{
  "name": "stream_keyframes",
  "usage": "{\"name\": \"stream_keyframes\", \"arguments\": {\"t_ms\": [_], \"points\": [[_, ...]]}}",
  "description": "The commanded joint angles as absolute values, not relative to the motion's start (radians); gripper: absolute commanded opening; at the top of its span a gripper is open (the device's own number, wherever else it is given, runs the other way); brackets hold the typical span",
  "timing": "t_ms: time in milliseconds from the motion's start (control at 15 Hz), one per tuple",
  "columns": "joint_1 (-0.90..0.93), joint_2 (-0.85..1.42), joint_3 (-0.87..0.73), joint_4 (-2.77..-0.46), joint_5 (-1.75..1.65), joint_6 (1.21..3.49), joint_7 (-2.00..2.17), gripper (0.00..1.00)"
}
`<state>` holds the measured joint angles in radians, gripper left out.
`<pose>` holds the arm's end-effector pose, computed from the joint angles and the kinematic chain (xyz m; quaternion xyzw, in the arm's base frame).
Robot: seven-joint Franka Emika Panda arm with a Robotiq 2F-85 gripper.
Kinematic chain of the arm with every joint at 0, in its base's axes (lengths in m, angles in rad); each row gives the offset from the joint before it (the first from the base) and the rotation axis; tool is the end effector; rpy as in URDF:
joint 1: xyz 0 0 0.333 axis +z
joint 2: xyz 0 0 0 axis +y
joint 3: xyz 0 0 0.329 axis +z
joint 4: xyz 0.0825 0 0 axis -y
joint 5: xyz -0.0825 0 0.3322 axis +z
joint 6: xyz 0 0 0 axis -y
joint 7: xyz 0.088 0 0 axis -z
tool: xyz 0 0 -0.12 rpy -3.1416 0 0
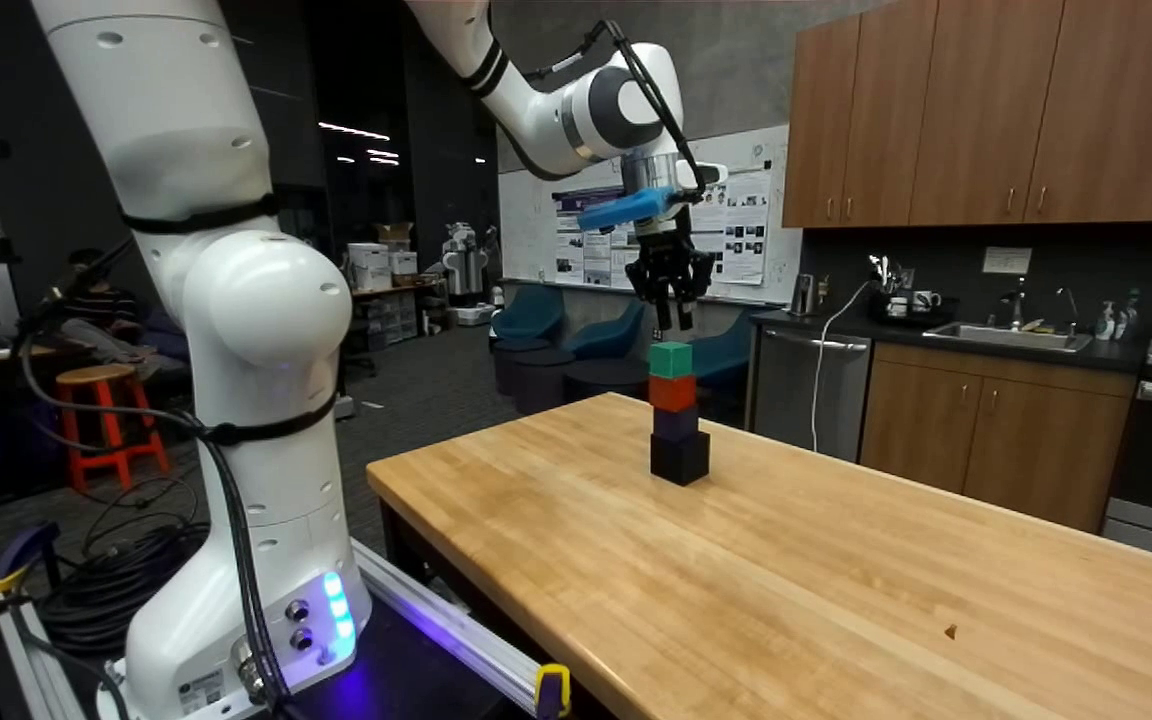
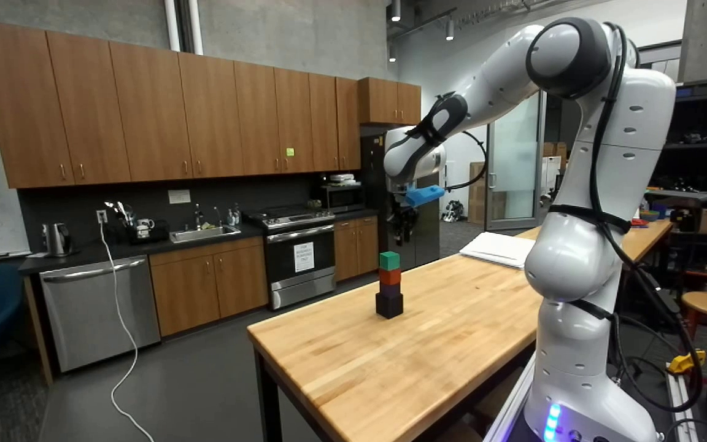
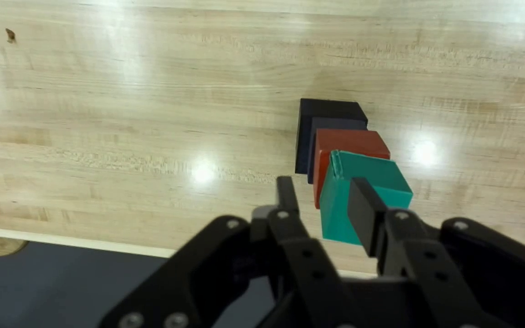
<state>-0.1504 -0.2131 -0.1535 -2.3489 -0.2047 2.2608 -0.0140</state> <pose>0.4158 -0.1407 0.4550 0.9924 -0.0834 0.0507 0.0754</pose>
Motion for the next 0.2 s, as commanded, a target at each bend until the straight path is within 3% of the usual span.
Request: {"name": "stream_keyframes", "arguments": {"t_ms": [0,133], "points": [[-0.156,-0.211,-0.148,-2.347,-0.203,2.259,-0.016,0.37],[-0.156,-0.212,-0.148,-2.347,-0.203,2.259,-0.016,0.37]]}}
